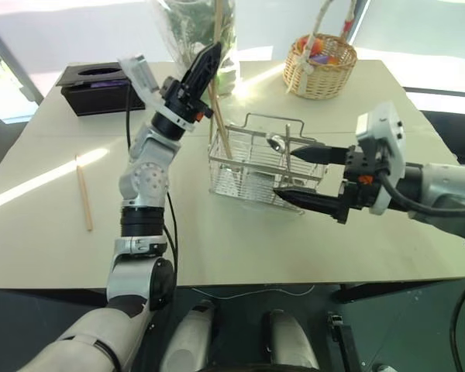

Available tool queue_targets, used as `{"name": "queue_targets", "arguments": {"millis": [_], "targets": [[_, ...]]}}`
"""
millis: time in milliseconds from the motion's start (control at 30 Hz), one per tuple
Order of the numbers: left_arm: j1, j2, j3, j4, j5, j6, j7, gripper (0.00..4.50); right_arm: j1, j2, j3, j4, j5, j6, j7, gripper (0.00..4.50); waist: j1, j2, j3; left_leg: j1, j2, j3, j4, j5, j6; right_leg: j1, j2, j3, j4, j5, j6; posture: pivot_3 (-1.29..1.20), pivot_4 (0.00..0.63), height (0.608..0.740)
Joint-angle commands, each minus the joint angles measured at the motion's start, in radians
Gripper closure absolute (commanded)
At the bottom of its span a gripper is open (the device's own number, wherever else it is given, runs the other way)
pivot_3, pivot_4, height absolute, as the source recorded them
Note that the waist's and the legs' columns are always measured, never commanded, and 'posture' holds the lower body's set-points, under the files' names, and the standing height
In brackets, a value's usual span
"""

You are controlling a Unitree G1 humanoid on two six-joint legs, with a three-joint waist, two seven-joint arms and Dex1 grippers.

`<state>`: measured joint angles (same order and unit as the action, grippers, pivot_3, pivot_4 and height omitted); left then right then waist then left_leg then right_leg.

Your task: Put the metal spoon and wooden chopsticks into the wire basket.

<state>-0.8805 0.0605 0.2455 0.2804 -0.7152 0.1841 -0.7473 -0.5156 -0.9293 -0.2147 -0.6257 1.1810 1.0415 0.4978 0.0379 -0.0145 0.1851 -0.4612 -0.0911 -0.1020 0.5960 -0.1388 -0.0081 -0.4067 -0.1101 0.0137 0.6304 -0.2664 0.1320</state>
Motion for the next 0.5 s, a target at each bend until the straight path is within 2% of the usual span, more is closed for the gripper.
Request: {"name": "queue_targets", "arguments": {"millis": [33,467,500], "targets": [[-0.008,-0.017,-0.012,-0.005,0.018,-0.048,-0.008,4.42,-0.001,-0.003,-0.041,-0.024,0.018,-0.027,-0.011,0.00,0.000,0.000,0.000,0.000,0.000,0.000,0.000,0.000,0.000,0.000,0.000,0.000,0.000,0.000,0.000,0.00,0.150,0.740],[0.024,-0.050,-0.053,0.087,0.110,-0.162,-0.048,4.42,-0.014,-0.008,-0.037,-0.011,0.024,-0.042,-0.018,0.00,0.000,0.000,0.000,0.000,0.000,0.000,0.000,0.000,0.000,0.000,0.000,0.000,0.000,0.000,0.001,0.00,0.150,0.740],[0.025,-0.050,-0.053,0.089,0.112,-0.164,-0.049,3.62,-0.014,-0.009,-0.037,-0.010,0.025,-0.043,-0.017,0.00,0.000,0.000,0.000,0.000,0.000,0.000,0.000,0.000,0.000,0.000,0.000,0.000,0.000,0.001,0.001,0.00,0.150,0.740]]}}
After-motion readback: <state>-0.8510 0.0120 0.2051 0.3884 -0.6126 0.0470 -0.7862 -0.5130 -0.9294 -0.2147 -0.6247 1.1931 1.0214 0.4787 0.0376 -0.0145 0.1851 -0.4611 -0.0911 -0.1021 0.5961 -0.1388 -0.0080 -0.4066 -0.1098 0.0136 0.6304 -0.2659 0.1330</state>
